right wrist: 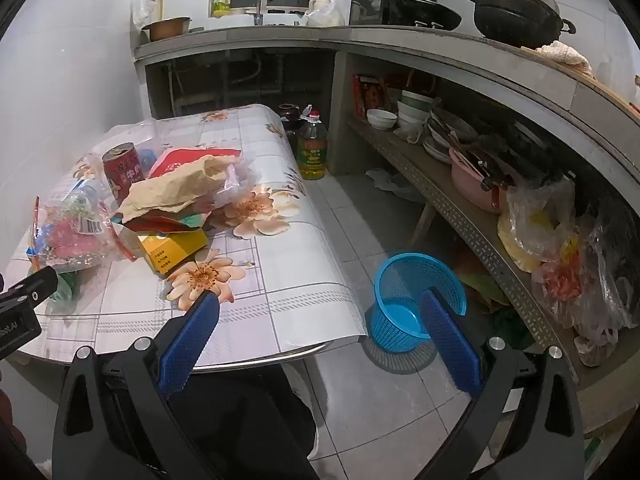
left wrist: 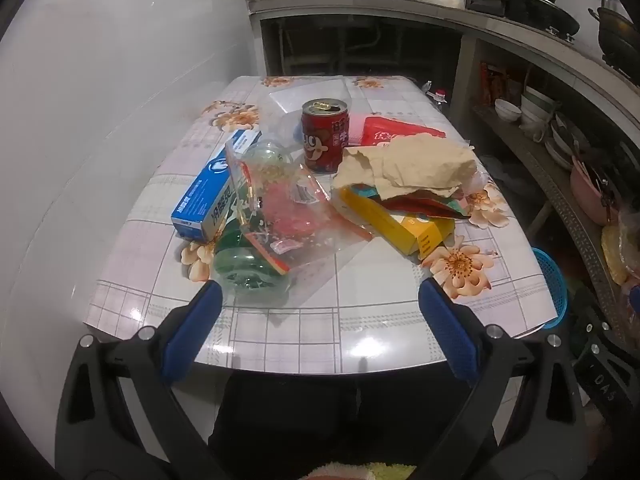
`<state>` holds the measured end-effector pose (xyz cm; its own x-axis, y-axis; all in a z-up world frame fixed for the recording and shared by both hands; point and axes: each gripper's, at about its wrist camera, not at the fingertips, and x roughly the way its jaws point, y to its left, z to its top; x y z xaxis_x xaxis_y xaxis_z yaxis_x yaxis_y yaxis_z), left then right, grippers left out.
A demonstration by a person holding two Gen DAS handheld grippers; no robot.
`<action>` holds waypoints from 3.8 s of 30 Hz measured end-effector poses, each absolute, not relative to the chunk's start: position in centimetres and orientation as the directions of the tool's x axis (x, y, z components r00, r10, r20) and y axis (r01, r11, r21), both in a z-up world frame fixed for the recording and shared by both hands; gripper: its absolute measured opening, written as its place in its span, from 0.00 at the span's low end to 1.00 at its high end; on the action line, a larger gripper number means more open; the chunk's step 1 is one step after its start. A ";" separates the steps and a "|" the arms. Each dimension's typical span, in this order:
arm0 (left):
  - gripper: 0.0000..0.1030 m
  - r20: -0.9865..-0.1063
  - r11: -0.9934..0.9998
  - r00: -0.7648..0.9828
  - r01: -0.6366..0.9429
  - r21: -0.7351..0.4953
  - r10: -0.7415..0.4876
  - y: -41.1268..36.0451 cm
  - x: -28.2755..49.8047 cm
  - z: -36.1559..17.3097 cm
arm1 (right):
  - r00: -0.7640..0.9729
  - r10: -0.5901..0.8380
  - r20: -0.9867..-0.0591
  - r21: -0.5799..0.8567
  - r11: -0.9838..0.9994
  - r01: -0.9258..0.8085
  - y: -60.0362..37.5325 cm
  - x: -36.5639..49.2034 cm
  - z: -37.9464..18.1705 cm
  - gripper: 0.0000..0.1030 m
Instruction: Collect trash
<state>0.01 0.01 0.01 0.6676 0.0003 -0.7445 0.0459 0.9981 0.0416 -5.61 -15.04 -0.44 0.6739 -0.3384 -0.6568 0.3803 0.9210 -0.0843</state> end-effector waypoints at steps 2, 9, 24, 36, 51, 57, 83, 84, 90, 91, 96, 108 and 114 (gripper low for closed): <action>0.92 -0.741 0.998 0.671 0.042 0.044 0.004 0.0 0.0 0.1 | 0.676 -0.338 -0.655 -0.083 0.921 0.380 -15.1 -5.6 -0.4 0.95; 0.92 -0.747 0.998 0.665 0.037 0.042 0.007 0.7 -0.1 -0.5 | 0.682 -0.333 -0.651 -0.082 0.924 0.373 -14.4 -5.4 0.1 0.95; 0.92 -0.752 0.999 0.659 0.032 0.042 0.011 0.8 0.0 -1.1 | 0.682 -0.322 -0.657 -0.076 0.928 0.365 -14.6 -5.3 0.0 0.95; 0.92 -0.757 0.999 0.654 0.028 0.038 0.011 1.1 0.3 -1.3 | 0.681 -0.323 -0.657 -0.078 0.928 0.365 -14.5 -5.3 0.1 0.95; 0.92 -0.763 0.999 0.647 0.018 0.037 0.017 1.5 0.7 -1.5 | 0.679 -0.321 -0.661 -0.083 0.930 0.359 -14.1 -4.9 0.1 0.95; 0.92 -0.766 0.999 0.642 0.010 0.037 0.022 1.6 0.6 -1.5 | 0.679 -0.322 -0.660 -0.083 0.929 0.360 -14.1 -4.8 0.0 0.95; 0.92 -0.778 0.999 0.628 0.003 0.039 0.028 2.1 0.9 -2.1 | 0.679 -0.311 -0.665 -0.078 0.933 0.351 -13.6 -4.6 -0.3 0.95; 0.92 -0.778 0.999 0.627 0.006 0.040 0.027 2.1 0.8 -2.1 | 0.680 -0.310 -0.665 -0.076 0.933 0.352 -13.7 -4.7 -0.3 0.95; 0.92 -0.762 0.999 0.647 0.005 0.045 0.031 2.6 1.0 -2.1 | 0.680 -0.296 -0.671 -0.059 0.935 0.349 -14.2 -4.8 -0.7 0.95; 0.92 -0.753 0.999 0.657 0.001 0.050 0.037 2.7 1.0 -2.1 | 0.681 -0.294 -0.670 -0.056 0.936 0.348 -14.3 -4.7 -0.7 0.95; 0.92 -0.743 0.999 0.669 0.002 0.048 0.034 3.5 1.8 -1.9 | 0.715 -0.278 -0.641 -0.037 0.942 0.333 -14.9 -4.1 -0.3 0.95; 0.92 -0.712 0.995 0.698 0.104 -0.006 -0.077 5.0 4.0 -2.2 | 0.848 -0.007 -0.530 0.011 1.000 0.015 -13.1 5.9 3.7 0.95; 0.92 -0.673 0.981 0.716 0.174 -0.080 -0.182 5.0 5.4 -2.2 | 0.728 0.128 -0.673 0.031 0.989 -0.146 -10.8 13.9 1.7 0.95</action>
<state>5.44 5.02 -2.24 0.7165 -0.1822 -0.6734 0.1744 0.9814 -0.0799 13.92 -10.75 1.69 0.7280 0.1284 -0.6735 -0.1457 0.9888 0.0310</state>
